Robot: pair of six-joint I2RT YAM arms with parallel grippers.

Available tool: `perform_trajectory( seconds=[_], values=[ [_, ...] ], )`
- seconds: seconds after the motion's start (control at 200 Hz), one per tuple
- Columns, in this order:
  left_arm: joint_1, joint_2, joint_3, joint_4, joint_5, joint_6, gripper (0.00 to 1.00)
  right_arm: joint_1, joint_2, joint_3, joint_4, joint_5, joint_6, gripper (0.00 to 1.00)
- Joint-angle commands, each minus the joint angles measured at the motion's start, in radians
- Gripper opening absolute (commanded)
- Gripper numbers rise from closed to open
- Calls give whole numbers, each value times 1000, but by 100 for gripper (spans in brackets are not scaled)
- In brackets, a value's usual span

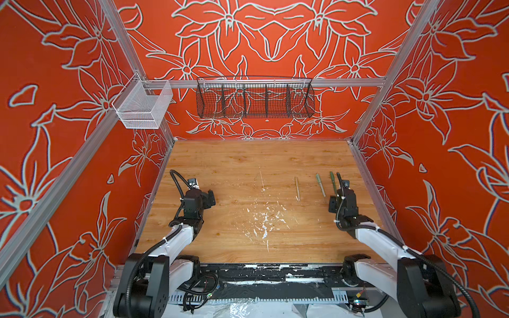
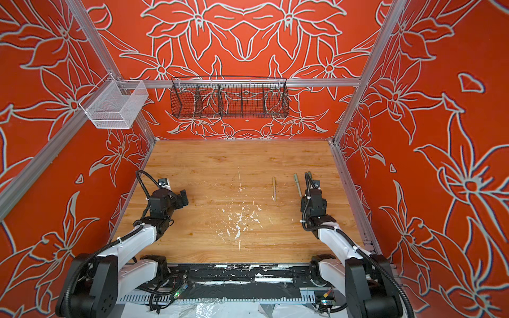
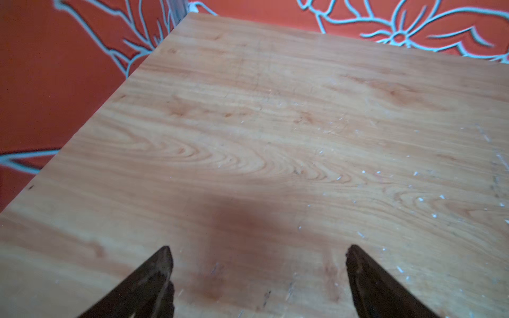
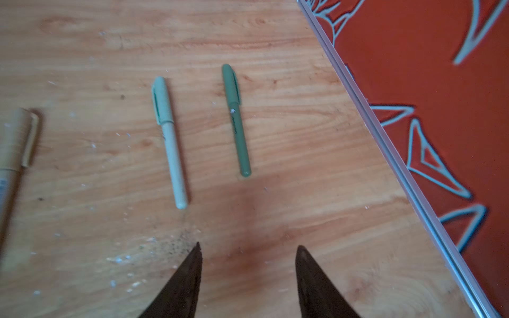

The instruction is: Insert the pens into the pen caps

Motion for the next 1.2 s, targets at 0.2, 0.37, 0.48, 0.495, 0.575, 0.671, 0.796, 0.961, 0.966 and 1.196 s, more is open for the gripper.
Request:
perform_trajectory(
  seconds=[0.2,0.37,0.48,0.495,0.575,0.671,0.796,0.961,0.966,1.196],
  values=[
    [10,190,78,101,72,65,97,0,270,-121,792,-104,-162,78],
    [12,201,100,71,85,69,97,32,339,-52,721,-85,-190,97],
    [15,197,99,66,95,66,97,35,372,-59,791,-80,-197,97],
    [14,196,96,71,95,66,97,34,360,-47,748,-77,-193,98],
    [16,195,96,72,95,66,97,15,366,-9,685,-109,-177,97],
    [17,195,94,74,95,66,97,10,352,-7,656,-114,-173,97],
    [17,193,95,73,95,66,97,7,357,1,649,-120,-172,97],
    [16,195,95,73,95,66,97,-6,358,12,628,-137,-164,98],
    [17,194,94,73,95,66,97,-6,358,12,629,-137,-163,97],
    [16,195,96,71,95,66,97,-8,359,14,626,-139,-162,97]
  ],
)
